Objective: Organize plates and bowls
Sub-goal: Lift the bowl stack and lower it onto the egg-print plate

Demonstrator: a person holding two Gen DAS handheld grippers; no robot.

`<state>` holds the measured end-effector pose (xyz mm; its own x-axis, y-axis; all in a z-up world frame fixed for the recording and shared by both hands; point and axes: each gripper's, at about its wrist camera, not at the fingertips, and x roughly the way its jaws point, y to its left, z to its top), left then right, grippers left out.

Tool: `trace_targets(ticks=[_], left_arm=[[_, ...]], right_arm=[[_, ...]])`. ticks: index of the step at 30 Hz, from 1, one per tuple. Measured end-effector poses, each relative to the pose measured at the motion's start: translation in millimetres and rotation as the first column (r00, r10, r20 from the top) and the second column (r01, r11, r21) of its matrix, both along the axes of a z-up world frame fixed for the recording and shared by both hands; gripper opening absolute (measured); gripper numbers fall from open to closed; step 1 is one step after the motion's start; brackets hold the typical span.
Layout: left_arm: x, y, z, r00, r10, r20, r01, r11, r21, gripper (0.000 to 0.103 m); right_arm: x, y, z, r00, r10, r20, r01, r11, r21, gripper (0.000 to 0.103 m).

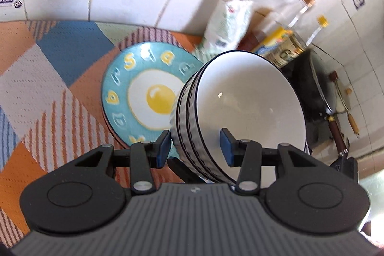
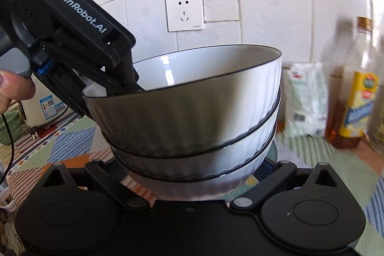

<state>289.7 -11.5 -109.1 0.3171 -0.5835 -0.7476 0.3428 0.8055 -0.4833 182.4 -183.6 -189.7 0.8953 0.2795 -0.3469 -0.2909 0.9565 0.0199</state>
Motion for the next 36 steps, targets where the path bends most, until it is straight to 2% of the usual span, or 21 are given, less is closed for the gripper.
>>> trace_targets(ticks=[3,6,12,16,24,29,31,36], left_arm=[[12.5,-0.5,-0.1,0.999,0.05,-0.012,-0.05,0.999,0.01,0.044],[24.8,-3.8,-4.2,0.998,0.06,-0.003,-0.06,0.998,0.023,0.044],[48.0,-5.9,-21.4,0.993,0.098,-0.059,-0.096,0.995,0.029,0.044],[55.0,-4.2,-33.1,0.986,0.143,-0.087,-0.142,0.99,0.016,0.044],[72.0,-2.4,-41.4,0.98,0.159,-0.122,-0.156,0.987,0.032,0.044],[76.0,0.1,-46.0,0.971,0.197,-0.135,-0.195,0.98,0.032,0.044],[76.8,0.2,-49.0,0.969,0.207,-0.133,-0.203,0.978,0.037,0.044],[75.3,-2.9,-47.2,0.973,0.205,-0.106,-0.198,0.977,0.072,0.044]], right_arm=[[21.6,-0.1,1.2,0.999,0.033,-0.011,-0.033,0.999,0.0,0.102],[37.0,-4.4,-1.2,0.998,0.053,-0.017,-0.053,0.999,0.012,0.102],[66.9,-7.0,-13.4,0.995,0.079,-0.065,-0.079,0.997,0.001,0.102],[76.7,-5.7,-22.2,0.992,0.088,-0.094,-0.089,0.996,-0.009,0.102],[88.2,-1.2,-34.0,0.987,0.105,-0.125,-0.108,0.994,-0.02,0.101],[93.9,7.1,-31.9,0.985,0.098,-0.141,-0.102,0.995,-0.021,0.101],[95.5,11.6,-33.4,0.986,0.094,-0.136,-0.102,0.993,-0.053,0.101],[100.9,17.0,-35.6,0.984,0.09,-0.152,-0.097,0.994,-0.04,0.101]])
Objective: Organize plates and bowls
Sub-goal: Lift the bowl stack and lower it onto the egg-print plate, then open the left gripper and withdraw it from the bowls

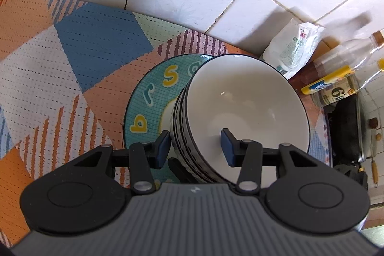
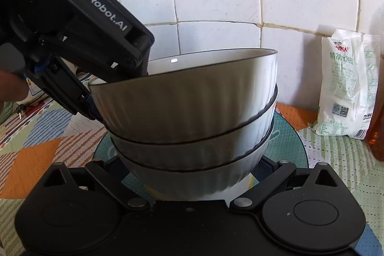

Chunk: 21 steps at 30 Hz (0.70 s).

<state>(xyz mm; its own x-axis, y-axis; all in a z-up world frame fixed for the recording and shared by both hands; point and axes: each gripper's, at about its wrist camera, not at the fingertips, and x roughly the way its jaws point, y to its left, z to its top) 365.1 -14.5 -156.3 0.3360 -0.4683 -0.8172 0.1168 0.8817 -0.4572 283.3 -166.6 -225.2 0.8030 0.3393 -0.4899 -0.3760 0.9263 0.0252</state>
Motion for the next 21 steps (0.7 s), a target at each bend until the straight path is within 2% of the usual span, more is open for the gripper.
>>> trace_targets(ticks=[5,9,12,15,17,18,21], left_arm=[[4.5,-7.2,4.9,0.999,-0.054,0.009,0.053,0.996,0.066,0.043],[4.5,-12.1,15.1,0.993,-0.096,0.063,0.084,0.981,0.177,0.044],[-0.7,-5.0,23.3,0.994,-0.079,0.074,0.066,0.983,0.172,0.044],[-10.3,1.0,34.4,0.992,-0.071,0.1,0.052,0.982,0.18,0.045],[-21.9,6.2,46.1,0.984,-0.069,0.165,0.041,0.985,0.17,0.049],[-28.3,9.5,51.8,0.978,-0.061,0.201,0.028,0.986,0.162,0.054],[-47.5,14.8,68.6,0.958,-0.069,0.277,0.019,0.984,0.179,0.055]], right_arm=[[4.9,4.4,-2.3,1.0,-0.003,-0.017,0.002,1.0,-0.016,0.101],[5.4,2.4,-4.7,0.999,-0.021,-0.032,0.021,1.0,-0.013,0.1],[2.3,3.1,-1.9,0.997,-0.044,-0.059,0.042,0.998,-0.037,0.1],[-11.2,3.9,2.1,0.995,-0.083,-0.046,0.08,0.995,-0.063,0.1],[-26.1,4.3,7.2,0.995,-0.098,-0.012,0.097,0.991,-0.089,0.1],[-34.3,3.3,11.0,0.994,-0.105,-0.002,0.104,0.991,-0.086,0.1],[-53.1,-4.6,24.5,0.991,-0.132,0.014,0.133,0.99,-0.046,0.1]])
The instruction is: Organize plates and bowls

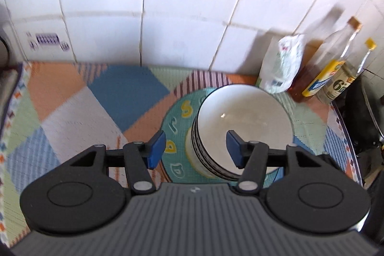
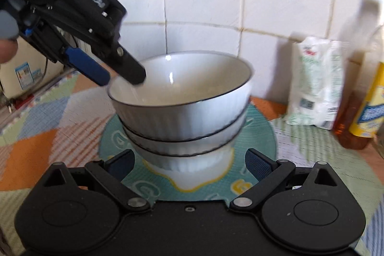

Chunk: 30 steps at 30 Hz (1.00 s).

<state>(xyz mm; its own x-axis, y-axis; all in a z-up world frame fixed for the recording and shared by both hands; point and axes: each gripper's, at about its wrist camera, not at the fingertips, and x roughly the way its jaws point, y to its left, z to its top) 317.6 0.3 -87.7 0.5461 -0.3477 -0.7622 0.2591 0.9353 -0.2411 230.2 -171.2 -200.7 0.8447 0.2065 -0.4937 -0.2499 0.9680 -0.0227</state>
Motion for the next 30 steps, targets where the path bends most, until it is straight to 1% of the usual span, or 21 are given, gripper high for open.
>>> trace_targets(ticks=[5,7,12,13,20,26,30], left_arm=[[-28.9,11.0,27.5,0.996,-0.059,0.066,0.059,0.998,0.003,0.062],[-40.3,16.6,39.8,0.994,-0.068,0.084,0.068,0.998,0.008,0.063],[-69.2,33.2,63.6,0.991,-0.07,0.11,0.07,0.998,0.007,0.07],[-75.8,36.3,67.5,0.991,-0.068,0.115,0.068,0.998,0.007,0.071],[-124.0,57.3,92.7,0.988,-0.034,0.151,0.033,0.999,0.011,0.084],[-164.7,73.8,104.3,0.987,-0.015,0.158,0.01,1.0,0.03,0.089],[-185.9,81.5,105.3,0.99,-0.006,0.144,0.003,1.0,0.023,0.094]], right_arm=[[-29.3,-22.8,22.8,0.996,-0.092,0.021,0.09,0.994,0.068,0.1],[-39.5,-25.8,31.6,0.993,-0.114,0.029,0.111,0.99,0.087,0.1],[-67.6,-27.4,52.4,0.987,-0.158,0.04,0.155,0.985,0.075,0.1],[-72.5,-24.8,56.9,0.986,-0.165,0.038,0.162,0.984,0.073,0.1],[-116.4,-13.7,84.4,0.977,-0.215,0.011,0.214,0.975,0.067,0.1],[-153.8,-3.9,102.2,0.973,-0.23,0.023,0.229,0.972,0.054,0.1],[-175.6,6.1,110.1,0.971,-0.237,0.016,0.237,0.972,0.006,0.1]])
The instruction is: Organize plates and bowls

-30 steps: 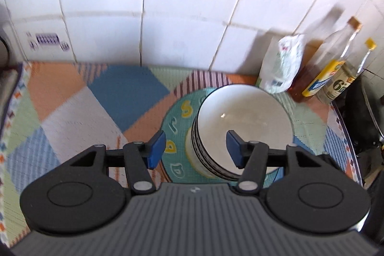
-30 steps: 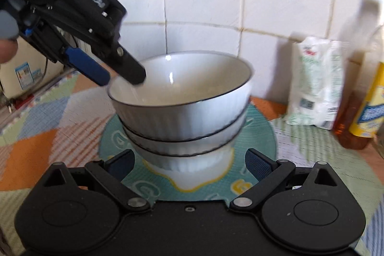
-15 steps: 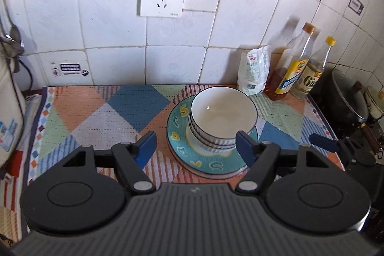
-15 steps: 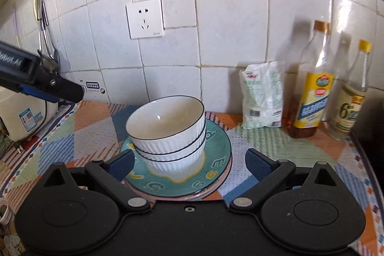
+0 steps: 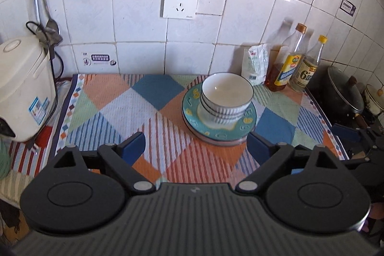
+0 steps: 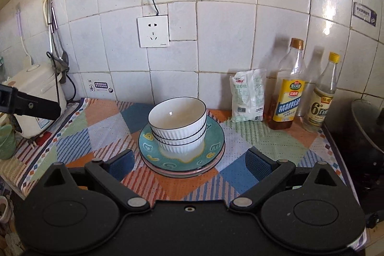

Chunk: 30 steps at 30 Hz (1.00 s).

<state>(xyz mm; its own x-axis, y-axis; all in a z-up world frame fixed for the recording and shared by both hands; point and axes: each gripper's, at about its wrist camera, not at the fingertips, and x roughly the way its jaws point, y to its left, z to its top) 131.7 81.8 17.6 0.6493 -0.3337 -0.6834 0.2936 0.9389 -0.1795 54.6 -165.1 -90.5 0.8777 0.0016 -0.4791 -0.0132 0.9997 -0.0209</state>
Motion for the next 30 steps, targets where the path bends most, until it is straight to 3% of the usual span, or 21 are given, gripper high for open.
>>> trace_targets(ticks=[5,12,17,30], left_arm=[[-29.8,7.7,4.9,0.998,0.038,0.057,-0.038,0.999,-0.001,0.1],[-59.1,12.3,15.9,0.996,0.055,0.073,-0.055,0.998,0.002,0.103],[-83.9,6.9,24.5,0.988,0.061,0.139,-0.071,0.995,0.07,0.103],[-92.0,-6.6,17.9,0.997,0.061,0.052,-0.067,0.99,0.122,0.103]], right_arm=[[-25.2,12.5,-2.5,1.0,-0.009,-0.022,0.009,1.0,-0.028,0.1],[-55.5,20.7,2.1,0.999,-0.028,-0.031,0.027,0.999,-0.037,0.1],[-66.5,14.9,9.3,0.998,-0.06,-0.032,0.06,0.998,-0.013,0.1],[-88.3,2.0,29.6,0.993,-0.114,-0.031,0.114,0.993,-0.006,0.1]])
